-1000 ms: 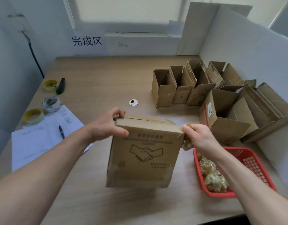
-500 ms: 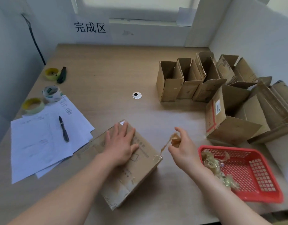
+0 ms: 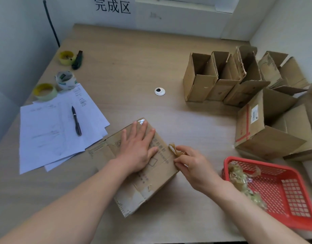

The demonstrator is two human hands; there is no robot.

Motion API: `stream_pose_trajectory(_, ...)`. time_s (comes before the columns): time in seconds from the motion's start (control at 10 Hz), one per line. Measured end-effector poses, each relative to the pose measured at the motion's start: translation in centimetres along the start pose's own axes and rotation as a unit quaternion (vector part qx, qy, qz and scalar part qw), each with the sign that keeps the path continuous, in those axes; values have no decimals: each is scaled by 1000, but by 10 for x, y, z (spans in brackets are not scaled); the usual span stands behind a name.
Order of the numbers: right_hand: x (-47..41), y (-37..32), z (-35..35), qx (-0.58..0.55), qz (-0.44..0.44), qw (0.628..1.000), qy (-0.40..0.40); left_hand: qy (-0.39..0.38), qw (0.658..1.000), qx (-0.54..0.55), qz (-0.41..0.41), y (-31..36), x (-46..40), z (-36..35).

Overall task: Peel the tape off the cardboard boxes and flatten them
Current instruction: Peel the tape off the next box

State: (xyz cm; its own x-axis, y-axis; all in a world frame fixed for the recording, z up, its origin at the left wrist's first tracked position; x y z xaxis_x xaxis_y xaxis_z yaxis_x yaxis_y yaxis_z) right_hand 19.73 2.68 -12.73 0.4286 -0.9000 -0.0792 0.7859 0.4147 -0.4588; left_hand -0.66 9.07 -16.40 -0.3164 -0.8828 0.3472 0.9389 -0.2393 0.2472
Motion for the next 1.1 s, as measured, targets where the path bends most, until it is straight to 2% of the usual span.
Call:
stream_pose_trajectory(0.1,4,-6,-3,49,20,998,17,0,1000,-1,1,1,1,0)
stream_pose_trajectory(0.3,6,-6,-2,101,-48,991,-67,-3,1000,2,2,0,0,-1)
stream_pose_trajectory(0.4,0,-8,6,138,-75,978,-139,-2,1000,4,3,-1,0,-1)
stream_pose_trajectory(0.5,-9,-13,10,210,-70,951,-217,-4,1000,1,5,-1,-1,-2)
stream_pose_trajectory(0.6,-15,-17,13,241,-29,942,-232,-4,1000,-2,5,0,0,-1)
stream_pose_trajectory(0.7,-17,-15,11,272,3,936,-224,-3,1000,0,7,0,0,0)
stream_pose_trajectory(0.9,-16,-5,9,238,72,950,-188,-4,1000,-3,4,0,0,0)
stream_pose_trajectory(1.1,-10,6,12,148,42,978,-143,-12,1000,-8,0,1,0,1)
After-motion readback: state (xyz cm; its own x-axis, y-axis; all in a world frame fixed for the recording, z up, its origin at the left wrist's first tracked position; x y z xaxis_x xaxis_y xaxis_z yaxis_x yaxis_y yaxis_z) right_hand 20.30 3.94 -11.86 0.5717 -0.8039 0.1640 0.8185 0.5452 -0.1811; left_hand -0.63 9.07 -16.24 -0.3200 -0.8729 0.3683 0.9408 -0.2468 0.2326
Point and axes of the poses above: each hand's wrist, its own x-axis away from the middle knuckle, its own z-axis out of the back of the hand, y = z × x, the point moved 3 cm from there along -x, towards the middle knuckle, and after that the axes turned 7 degrees about -y, right-handed, at the moved point
